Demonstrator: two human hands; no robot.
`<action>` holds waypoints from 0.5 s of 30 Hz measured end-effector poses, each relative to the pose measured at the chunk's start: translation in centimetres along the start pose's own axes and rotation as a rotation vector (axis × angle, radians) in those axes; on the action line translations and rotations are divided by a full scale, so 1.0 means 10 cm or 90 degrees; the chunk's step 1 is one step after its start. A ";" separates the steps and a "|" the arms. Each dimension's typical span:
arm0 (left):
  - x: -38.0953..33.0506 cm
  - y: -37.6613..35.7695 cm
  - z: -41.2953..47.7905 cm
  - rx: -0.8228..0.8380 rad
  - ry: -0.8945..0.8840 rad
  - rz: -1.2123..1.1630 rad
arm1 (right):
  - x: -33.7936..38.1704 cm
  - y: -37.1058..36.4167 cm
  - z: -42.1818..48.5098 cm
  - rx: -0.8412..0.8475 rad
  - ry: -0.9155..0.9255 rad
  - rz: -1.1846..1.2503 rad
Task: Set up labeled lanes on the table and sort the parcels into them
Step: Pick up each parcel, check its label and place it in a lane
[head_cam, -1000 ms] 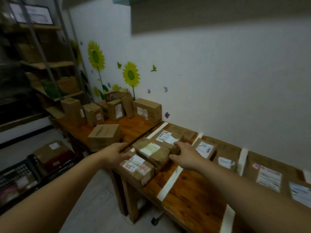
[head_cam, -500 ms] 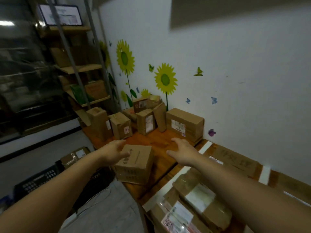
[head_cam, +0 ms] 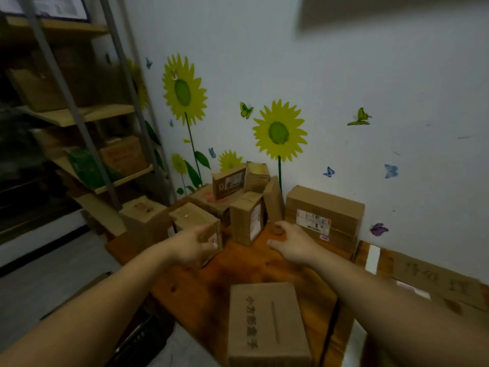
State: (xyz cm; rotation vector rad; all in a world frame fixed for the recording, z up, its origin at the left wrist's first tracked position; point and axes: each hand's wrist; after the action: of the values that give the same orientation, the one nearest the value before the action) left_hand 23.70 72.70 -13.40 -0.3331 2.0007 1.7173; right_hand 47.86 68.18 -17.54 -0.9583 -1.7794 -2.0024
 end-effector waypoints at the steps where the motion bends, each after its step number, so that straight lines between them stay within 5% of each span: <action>1: 0.04 0.07 0.15 0.010 -0.011 0.002 | 0.08 -0.05 0.09 0.001 -0.011 0.000; 9: -0.04 0.14 1.41 0.063 -0.097 -0.028 | 0.32 -0.34 0.93 -0.037 -0.106 0.072; 15: -0.14 -0.34 2.45 0.117 -0.043 -0.081 | 0.19 -0.80 1.84 -0.029 -0.233 0.243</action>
State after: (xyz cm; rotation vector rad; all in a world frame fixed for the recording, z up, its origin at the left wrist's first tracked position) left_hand 31.40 95.77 -18.00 -0.3268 2.0238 1.4369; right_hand 46.70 87.73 -22.18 -1.6265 -1.5624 -1.7121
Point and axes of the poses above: each hand's wrist, its own z-axis towards the middle knuckle, its own y-axis out of the back of the hand, x = y × z, and after that the axes turned 13 degrees about -x, right-handed
